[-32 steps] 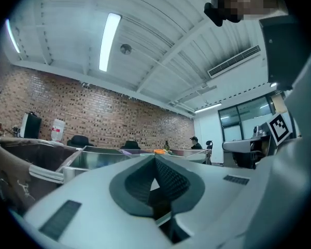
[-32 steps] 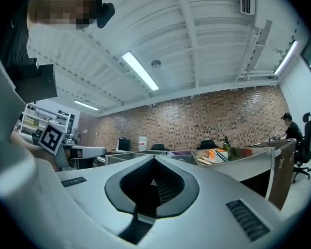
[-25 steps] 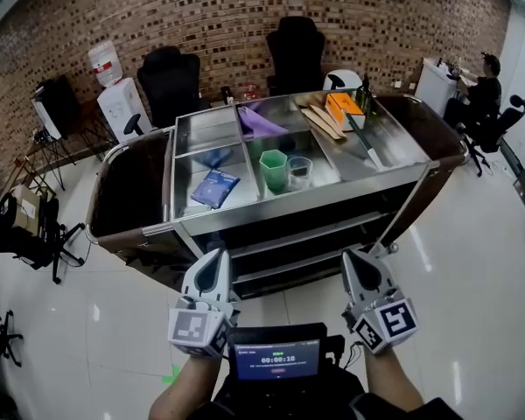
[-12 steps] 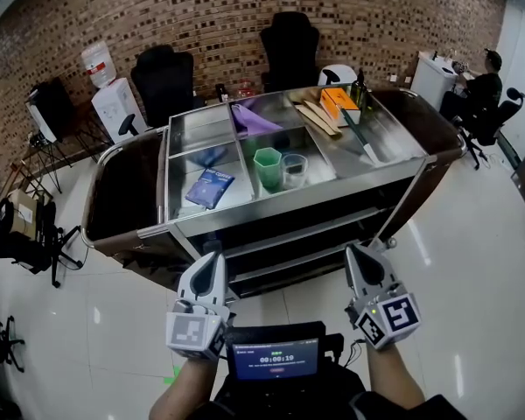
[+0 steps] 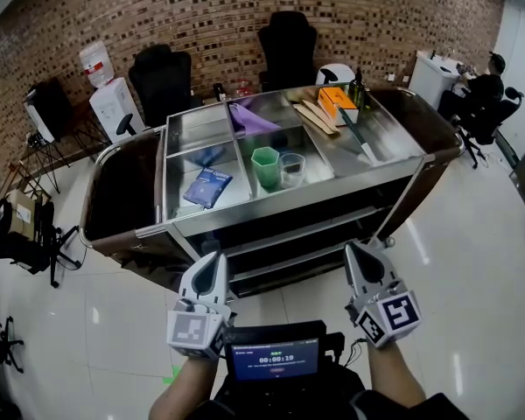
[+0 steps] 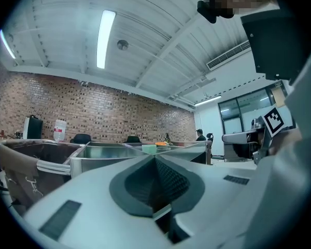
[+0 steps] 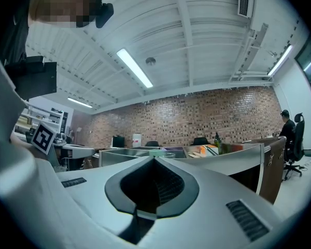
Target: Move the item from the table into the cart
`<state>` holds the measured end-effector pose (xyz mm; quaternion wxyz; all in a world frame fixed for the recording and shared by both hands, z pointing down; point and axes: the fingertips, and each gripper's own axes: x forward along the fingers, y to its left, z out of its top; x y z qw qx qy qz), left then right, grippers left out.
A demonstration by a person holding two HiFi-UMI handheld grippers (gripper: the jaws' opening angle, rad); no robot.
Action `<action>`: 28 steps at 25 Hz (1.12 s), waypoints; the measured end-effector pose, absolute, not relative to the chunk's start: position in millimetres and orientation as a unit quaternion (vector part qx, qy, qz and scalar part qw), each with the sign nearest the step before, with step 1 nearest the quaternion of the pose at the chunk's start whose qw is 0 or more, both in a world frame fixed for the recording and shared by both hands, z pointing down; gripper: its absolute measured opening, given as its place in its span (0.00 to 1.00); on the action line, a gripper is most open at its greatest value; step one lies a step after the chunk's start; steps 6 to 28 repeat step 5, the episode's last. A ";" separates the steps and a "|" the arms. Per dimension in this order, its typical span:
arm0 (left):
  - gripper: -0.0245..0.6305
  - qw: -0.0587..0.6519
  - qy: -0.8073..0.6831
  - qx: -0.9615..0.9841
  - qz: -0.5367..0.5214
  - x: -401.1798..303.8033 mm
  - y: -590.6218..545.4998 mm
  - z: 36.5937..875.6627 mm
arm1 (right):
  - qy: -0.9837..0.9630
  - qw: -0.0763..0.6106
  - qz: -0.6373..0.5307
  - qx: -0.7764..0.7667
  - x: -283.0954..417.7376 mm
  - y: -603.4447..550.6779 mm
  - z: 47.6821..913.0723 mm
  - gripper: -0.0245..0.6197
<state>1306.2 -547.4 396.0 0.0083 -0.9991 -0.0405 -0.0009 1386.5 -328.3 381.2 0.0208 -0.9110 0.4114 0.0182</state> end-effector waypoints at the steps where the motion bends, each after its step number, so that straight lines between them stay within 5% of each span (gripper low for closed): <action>1: 0.02 0.008 -0.041 -0.999 -0.001 1306.4 -547.1 396.2 | 0.411 0.020 0.018 -0.911 1387.0 -328.0 381.2 0.02; 28: 0.02 0.008 -0.041 -0.999 -0.004 1306.4 -547.8 398.0 | 0.412 0.017 0.019 -0.911 1387.4 -327.9 381.4 0.02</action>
